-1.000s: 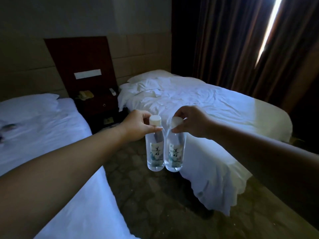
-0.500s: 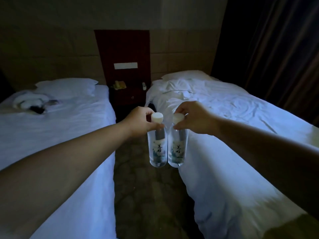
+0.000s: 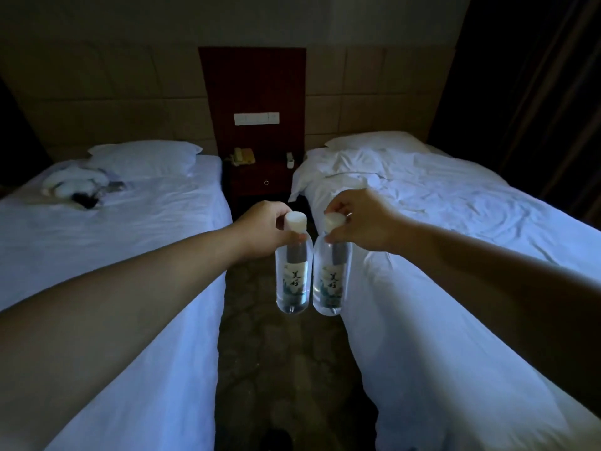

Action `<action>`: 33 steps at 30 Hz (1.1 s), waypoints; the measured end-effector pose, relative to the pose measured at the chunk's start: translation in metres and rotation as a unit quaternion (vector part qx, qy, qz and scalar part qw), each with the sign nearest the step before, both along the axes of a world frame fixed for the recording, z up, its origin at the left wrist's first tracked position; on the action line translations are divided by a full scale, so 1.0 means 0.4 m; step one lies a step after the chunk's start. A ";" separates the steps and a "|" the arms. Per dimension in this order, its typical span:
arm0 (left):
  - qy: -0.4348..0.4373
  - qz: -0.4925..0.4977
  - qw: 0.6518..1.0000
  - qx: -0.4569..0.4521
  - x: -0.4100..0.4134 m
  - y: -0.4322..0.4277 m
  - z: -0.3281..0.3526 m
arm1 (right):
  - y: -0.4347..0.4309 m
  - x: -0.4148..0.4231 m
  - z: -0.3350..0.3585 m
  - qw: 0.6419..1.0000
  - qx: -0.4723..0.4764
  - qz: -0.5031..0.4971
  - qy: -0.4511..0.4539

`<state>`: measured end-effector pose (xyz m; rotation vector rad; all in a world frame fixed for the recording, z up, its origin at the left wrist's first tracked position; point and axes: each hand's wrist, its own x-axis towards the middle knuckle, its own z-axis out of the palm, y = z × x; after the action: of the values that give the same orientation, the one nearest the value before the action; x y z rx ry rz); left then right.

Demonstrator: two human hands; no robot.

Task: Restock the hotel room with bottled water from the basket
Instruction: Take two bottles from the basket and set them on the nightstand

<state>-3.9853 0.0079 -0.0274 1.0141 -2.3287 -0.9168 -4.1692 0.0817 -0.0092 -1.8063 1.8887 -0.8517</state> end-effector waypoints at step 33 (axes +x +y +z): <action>-0.078 0.034 0.994 -0.061 -0.133 -1.026 -0.021 | -1.106 -0.145 -0.039 0.984 0.029 0.106 0.138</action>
<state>-4.0386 -0.4027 -0.0357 1.1414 -2.4284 -0.6816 -4.2270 -0.3606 -0.0249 -2.1308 1.8129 -0.4876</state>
